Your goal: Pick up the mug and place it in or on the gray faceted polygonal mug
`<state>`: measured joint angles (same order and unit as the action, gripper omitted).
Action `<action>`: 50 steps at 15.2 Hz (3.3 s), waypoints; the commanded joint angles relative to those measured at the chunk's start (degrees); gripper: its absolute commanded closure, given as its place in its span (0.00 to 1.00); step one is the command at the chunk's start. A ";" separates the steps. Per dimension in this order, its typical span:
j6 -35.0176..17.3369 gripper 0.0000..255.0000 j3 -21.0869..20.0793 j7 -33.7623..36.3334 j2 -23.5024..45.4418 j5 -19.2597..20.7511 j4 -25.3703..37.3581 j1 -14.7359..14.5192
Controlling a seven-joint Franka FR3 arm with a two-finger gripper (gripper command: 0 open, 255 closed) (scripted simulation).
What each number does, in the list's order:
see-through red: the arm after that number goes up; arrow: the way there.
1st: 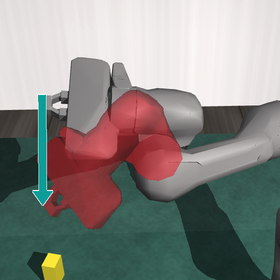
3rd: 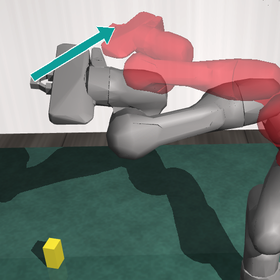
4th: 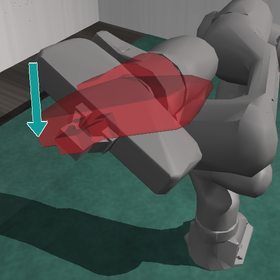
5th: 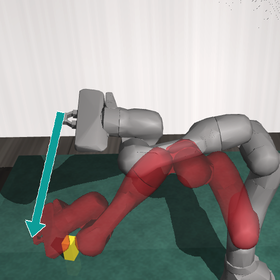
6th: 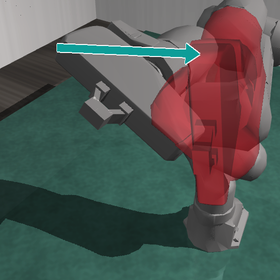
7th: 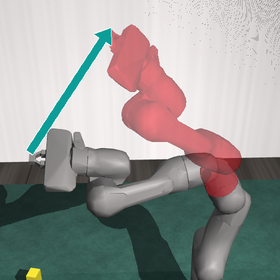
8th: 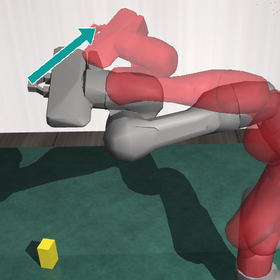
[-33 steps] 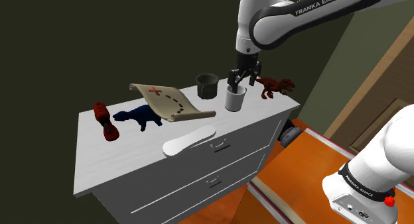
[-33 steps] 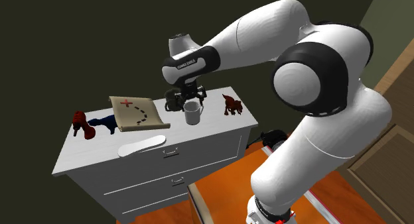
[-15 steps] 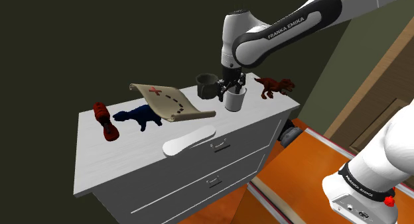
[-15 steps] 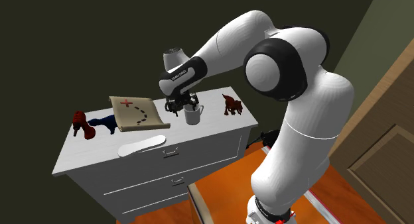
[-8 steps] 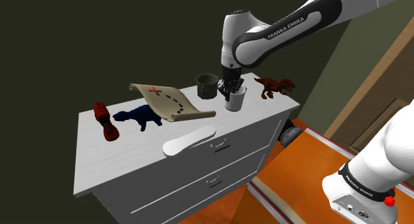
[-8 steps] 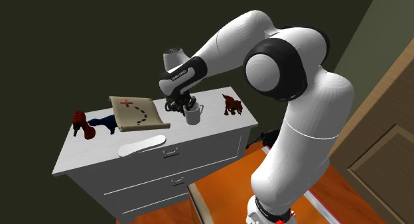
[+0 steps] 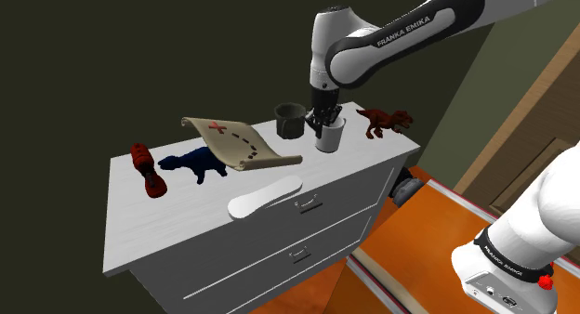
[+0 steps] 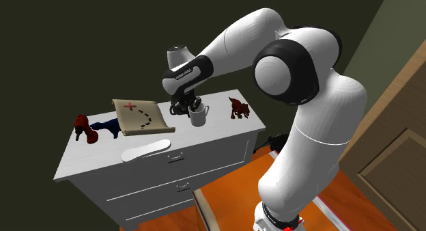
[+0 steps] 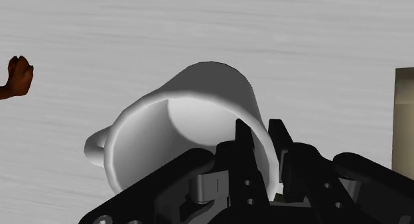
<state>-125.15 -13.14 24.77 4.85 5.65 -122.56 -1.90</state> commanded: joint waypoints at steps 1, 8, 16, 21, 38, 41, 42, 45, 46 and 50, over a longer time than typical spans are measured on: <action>1.41 1.00 -0.01 -0.37 -1.10 -0.39 0.36 0.07; 6.52 1.00 -0.05 -1.22 -3.52 -1.29 3.16 0.12; 12.44 1.00 -0.02 -1.98 -5.57 -2.01 7.11 0.16; 16.17 1.00 0.01 -2.36 -6.46 -2.31 9.99 0.18; 32.82 1.00 -0.83 0.15 16.47 2.80 48.75 -2.95; 36.23 1.00 -0.54 0.32 23.11 4.10 58.69 -4.51; 35.29 1.00 -0.53 0.38 22.85 4.04 57.49 -4.39; 32.61 1.00 -0.54 0.57 22.22 3.93 54.17 -4.06; 31.75 1.00 -0.54 0.63 22.06 3.91 53.15 -3.96; 28.44 1.00 -0.52 0.88 21.65 3.87 49.41 -3.64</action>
<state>-95.83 -13.68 25.65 26.59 9.53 -72.23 -5.67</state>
